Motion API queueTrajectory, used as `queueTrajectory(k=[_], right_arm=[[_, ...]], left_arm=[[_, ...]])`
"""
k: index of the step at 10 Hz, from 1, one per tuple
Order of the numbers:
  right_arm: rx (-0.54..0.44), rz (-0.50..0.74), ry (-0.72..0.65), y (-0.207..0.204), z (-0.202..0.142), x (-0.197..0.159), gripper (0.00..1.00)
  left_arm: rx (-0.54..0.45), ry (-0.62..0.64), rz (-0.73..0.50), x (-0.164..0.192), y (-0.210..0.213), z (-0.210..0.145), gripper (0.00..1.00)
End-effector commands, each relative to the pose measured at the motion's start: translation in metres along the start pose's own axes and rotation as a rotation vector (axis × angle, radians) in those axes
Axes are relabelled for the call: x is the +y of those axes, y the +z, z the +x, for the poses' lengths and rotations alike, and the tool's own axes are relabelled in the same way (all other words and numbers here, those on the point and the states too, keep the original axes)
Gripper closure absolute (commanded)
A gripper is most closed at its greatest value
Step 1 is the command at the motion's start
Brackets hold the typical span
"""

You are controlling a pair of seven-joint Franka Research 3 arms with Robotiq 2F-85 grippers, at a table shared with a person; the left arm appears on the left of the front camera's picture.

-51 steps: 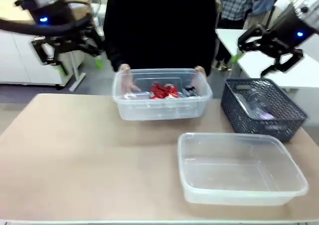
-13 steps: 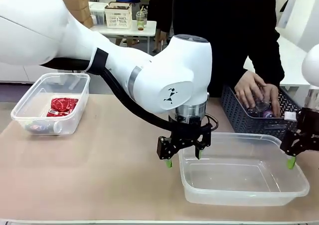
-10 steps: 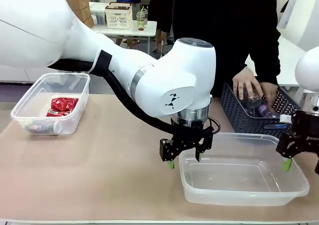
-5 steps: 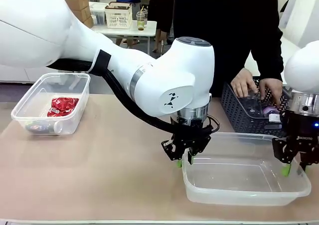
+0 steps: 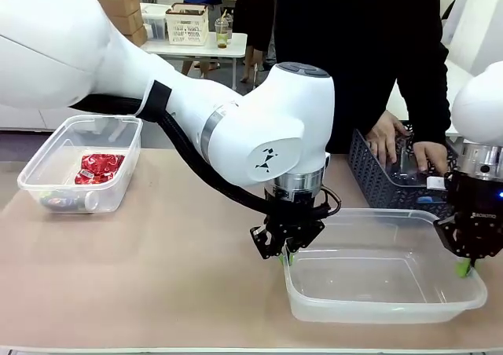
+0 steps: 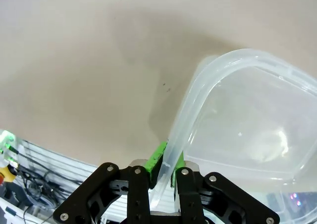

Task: Sort the waste into each basket.
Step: Pick up the Organizing box on the right side of the table and lift it.

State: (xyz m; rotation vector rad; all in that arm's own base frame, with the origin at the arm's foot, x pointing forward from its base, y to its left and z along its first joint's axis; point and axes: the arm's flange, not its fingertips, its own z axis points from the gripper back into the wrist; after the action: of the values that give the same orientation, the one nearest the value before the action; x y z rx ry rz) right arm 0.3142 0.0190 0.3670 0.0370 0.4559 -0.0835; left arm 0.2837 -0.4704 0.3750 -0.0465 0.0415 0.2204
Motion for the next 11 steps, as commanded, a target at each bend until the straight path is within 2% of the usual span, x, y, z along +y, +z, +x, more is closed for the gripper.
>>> queueTrajectory(k=[1, 3, 4, 6, 8, 11], right_arm=[[-0.042, 0.019, 0.010, -0.102, -0.075, -0.006, 1.00], [-0.044, -0.017, -0.021, -0.071, -0.096, -0.004, 1.00], [-0.046, -0.007, -0.002, -0.041, -0.115, 0.004, 1.00], [-0.086, -0.089, 0.068, 0.016, -0.147, 0.037, 1.00], [-0.102, -0.126, 0.101, 0.047, -0.150, 0.084, 1.00], [-0.120, 0.012, 0.054, 0.071, -0.125, 0.170, 1.00]], left_arm=[[0.053, 0.011, -0.071, 0.005, 0.015, -0.006, 1.00], [0.155, -0.050, -0.112, 0.027, 0.049, -0.007, 1.00], [0.169, -0.079, -0.118, 0.043, 0.070, -0.011, 1.00], [0.140, -0.115, -0.125, 0.082, 0.112, -0.014, 1.00], [0.079, -0.084, -0.138, 0.124, 0.143, -0.006, 1.00], [-0.062, 0.081, -0.169, 0.191, 0.165, 0.018, 1.00]])
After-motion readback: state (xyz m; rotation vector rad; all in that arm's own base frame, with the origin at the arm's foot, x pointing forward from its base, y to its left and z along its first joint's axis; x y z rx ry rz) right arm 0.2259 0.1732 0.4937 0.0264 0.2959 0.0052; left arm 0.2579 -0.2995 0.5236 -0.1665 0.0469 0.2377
